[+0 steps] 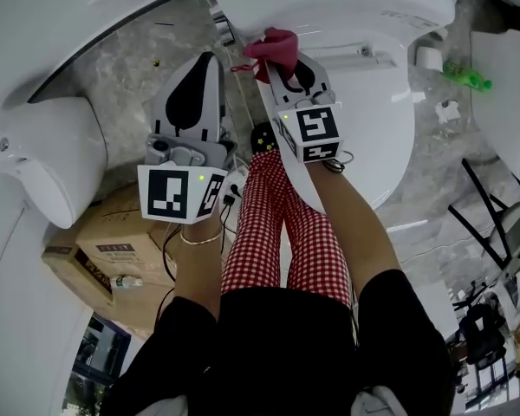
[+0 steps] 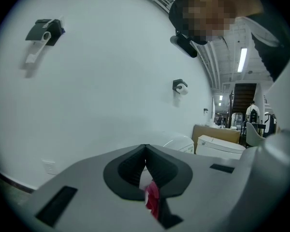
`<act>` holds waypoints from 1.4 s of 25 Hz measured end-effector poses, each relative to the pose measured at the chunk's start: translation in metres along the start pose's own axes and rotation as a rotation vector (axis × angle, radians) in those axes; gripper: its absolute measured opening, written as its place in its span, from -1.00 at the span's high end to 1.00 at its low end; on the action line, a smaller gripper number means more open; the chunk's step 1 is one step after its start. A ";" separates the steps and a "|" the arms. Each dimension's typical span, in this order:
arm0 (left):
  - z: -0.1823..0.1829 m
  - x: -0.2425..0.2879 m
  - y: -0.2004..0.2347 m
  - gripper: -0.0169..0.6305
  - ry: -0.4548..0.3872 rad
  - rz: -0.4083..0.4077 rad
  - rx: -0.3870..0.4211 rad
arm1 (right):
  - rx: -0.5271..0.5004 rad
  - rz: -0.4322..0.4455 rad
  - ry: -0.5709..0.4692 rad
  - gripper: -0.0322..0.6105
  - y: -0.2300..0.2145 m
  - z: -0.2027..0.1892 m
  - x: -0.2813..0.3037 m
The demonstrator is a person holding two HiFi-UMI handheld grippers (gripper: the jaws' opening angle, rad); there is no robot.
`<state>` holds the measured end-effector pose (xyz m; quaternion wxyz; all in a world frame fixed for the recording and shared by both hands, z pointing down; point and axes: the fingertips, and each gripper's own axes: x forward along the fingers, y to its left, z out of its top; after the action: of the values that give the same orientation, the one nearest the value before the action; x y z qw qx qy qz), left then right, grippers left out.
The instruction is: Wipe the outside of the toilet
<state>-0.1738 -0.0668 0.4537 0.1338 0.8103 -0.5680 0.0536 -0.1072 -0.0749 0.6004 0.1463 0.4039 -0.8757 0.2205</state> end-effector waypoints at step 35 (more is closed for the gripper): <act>-0.006 0.007 0.003 0.94 0.009 0.020 -0.019 | -0.107 -0.003 0.073 0.63 -0.039 0.000 0.024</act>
<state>-0.1742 -0.0722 0.4616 0.1436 0.8030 -0.5760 0.0533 -0.0920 -0.1128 0.6209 0.1998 0.3886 -0.8797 0.1879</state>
